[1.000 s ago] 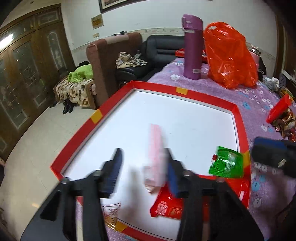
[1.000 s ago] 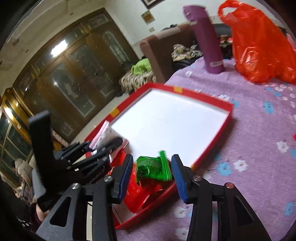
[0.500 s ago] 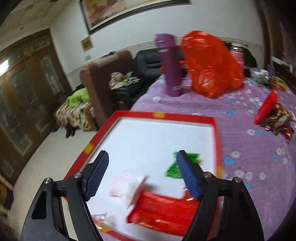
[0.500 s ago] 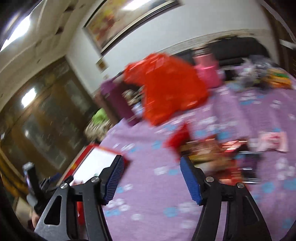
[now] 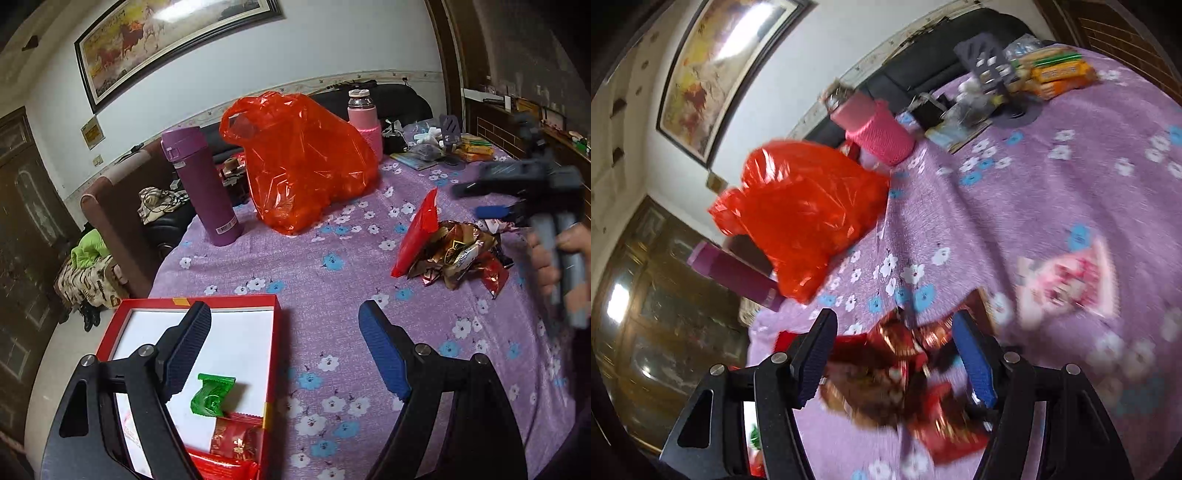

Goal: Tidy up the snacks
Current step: 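Grasp the brown chocolate bag with the left tool while the right tool grasps a red candy packet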

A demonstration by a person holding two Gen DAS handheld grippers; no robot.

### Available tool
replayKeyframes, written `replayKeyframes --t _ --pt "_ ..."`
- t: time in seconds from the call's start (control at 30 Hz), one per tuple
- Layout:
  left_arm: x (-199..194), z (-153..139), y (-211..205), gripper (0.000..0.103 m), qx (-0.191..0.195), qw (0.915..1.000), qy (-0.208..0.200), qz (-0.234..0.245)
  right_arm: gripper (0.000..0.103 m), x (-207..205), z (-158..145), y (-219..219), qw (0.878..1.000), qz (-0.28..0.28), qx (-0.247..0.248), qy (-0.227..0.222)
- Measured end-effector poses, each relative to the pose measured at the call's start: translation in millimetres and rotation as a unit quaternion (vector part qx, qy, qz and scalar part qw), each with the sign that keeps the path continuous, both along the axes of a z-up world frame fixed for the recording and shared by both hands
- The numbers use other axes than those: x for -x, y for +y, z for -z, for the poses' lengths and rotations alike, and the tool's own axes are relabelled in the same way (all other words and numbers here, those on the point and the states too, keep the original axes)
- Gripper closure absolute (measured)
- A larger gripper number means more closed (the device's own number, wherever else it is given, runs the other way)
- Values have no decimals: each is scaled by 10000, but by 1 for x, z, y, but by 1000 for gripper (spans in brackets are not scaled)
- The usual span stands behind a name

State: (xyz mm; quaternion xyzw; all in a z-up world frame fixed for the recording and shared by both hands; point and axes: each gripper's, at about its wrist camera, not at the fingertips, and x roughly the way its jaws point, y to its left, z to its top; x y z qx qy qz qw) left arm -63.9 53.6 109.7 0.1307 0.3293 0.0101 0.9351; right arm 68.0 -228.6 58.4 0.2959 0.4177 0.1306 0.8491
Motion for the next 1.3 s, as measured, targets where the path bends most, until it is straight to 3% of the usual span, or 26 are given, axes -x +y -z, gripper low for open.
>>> replayKeyframes --t 0.1,0.17,0.27,0.33,0.37,0.43,0.5,0.63,0.7,0.8,0.97,1.1,1.2,1.23,1.3 --pt "0 4 2 20 -19 9999 85 -98 36 -15 9 37 9981 -473 405 43" --pt "2 5 7 20 18 9998 124 -171 39 -11 14 70 9918 -1146 546 137" --pt "5 5 16 20 53 9996 96 -266 43 16 4 103 9664 -2519 502 132" --pt "5 7 22 20 80 9993 100 -346 41 43 -14 104 9524 -2878 914 -416" --pt "4 10 25 20 122 9990 145 -412 40 52 -24 92 9554 -2687 987 -723" --pt "2 15 26 20 227 9985 256 -418 37 52 -30 62 9701 -2115 840 -847" --pt "2 22 19 20 284 9983 411 -304 36 45 -24 19 9861 -1387 507 -765" --pt "2 35 -16 20 18 9984 555 82 36 30 1 -30 9956 -889 147 -240" --pt "1 40 -34 20 -34 9978 613 245 36 26 6 -32 9943 -974 427 76" --pt "-5 44 -59 20 33 9957 767 511 40 29 9 -24 9881 -1480 312 279" --pt "-12 51 -75 20 80 9939 956 538 44 40 5 18 9750 -2144 567 113" --pt "-11 52 -77 20 139 9938 976 520 51 35 21 42 9706 -1871 1500 213" --pt "-12 53 -83 20 178 9931 1004 580 60 34 35 38 9682 -1839 1648 412" --pt "-13 53 -85 20 192 9928 1009 621 69 35 34 42 9652 -1805 1864 321" --pt "-15 55 -92 20 210 9915 1017 780 71 35 36 46 9625 -1768 2037 291"
